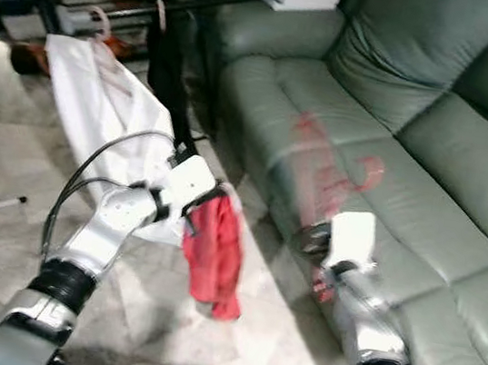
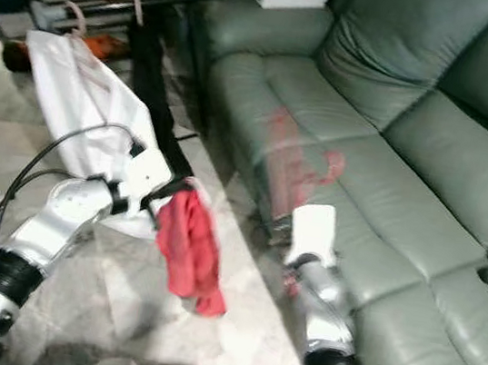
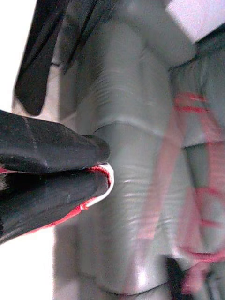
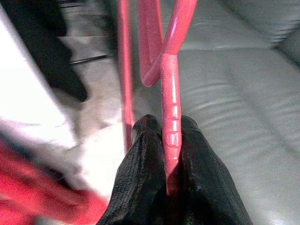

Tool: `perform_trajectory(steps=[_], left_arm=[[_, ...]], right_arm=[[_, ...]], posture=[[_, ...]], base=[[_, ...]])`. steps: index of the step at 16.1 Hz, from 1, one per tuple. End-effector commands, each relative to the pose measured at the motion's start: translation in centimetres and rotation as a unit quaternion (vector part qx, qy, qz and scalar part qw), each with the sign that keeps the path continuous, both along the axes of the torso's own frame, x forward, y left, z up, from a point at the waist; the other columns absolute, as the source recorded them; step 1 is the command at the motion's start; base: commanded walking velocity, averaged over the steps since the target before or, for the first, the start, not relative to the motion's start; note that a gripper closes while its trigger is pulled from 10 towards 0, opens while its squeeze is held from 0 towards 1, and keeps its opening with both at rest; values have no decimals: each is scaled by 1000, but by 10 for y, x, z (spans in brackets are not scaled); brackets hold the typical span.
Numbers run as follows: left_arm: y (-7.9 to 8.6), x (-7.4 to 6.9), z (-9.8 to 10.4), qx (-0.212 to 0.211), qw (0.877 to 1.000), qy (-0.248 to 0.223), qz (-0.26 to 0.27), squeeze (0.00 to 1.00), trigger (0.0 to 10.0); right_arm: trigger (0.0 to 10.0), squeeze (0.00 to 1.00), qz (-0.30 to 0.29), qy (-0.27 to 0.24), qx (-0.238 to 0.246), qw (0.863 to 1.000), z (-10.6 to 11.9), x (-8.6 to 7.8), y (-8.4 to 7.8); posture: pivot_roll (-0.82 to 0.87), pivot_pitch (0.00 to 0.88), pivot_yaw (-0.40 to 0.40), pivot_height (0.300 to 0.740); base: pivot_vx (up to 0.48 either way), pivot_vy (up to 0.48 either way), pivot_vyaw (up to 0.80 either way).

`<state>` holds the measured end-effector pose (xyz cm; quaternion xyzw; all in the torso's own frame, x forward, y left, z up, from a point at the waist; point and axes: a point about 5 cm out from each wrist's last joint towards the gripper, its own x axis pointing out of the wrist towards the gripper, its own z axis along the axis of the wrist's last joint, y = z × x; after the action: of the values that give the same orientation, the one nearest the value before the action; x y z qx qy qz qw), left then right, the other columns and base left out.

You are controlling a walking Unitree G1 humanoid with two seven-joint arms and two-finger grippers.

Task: Hang hanger

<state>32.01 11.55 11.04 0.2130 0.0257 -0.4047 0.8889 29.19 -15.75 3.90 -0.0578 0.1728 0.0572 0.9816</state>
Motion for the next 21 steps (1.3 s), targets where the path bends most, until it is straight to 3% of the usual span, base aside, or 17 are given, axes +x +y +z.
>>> perform_trajectory(steps=[1,3,8,21], left_arm=[[8,-3,-7,-11,1000,10,27,0,10000],[16,-7,-11,-44,997,17,62,0,10000],[23,-9,-15,-55,996,14,71,0,10000],[14,-10,-16,-64,996,16,60,0,10000]], right_arm=[[10000,0,-6,-4,1,1000,2,1,-5],[10000,0,-2,-4,-1,1000,4,3,-5],[10000,0,4,-4,0,1000,7,8,-5],[10000,0,9,4,-9,1000,3,4,-6]], posture=[[-38,0,7,740],[-33,0,1,740],[-22,0,-7,740],[-33,0,-10,740]], base=[[0,0,0],[0,0,-400],[165,0,-685],[327,0,0]])
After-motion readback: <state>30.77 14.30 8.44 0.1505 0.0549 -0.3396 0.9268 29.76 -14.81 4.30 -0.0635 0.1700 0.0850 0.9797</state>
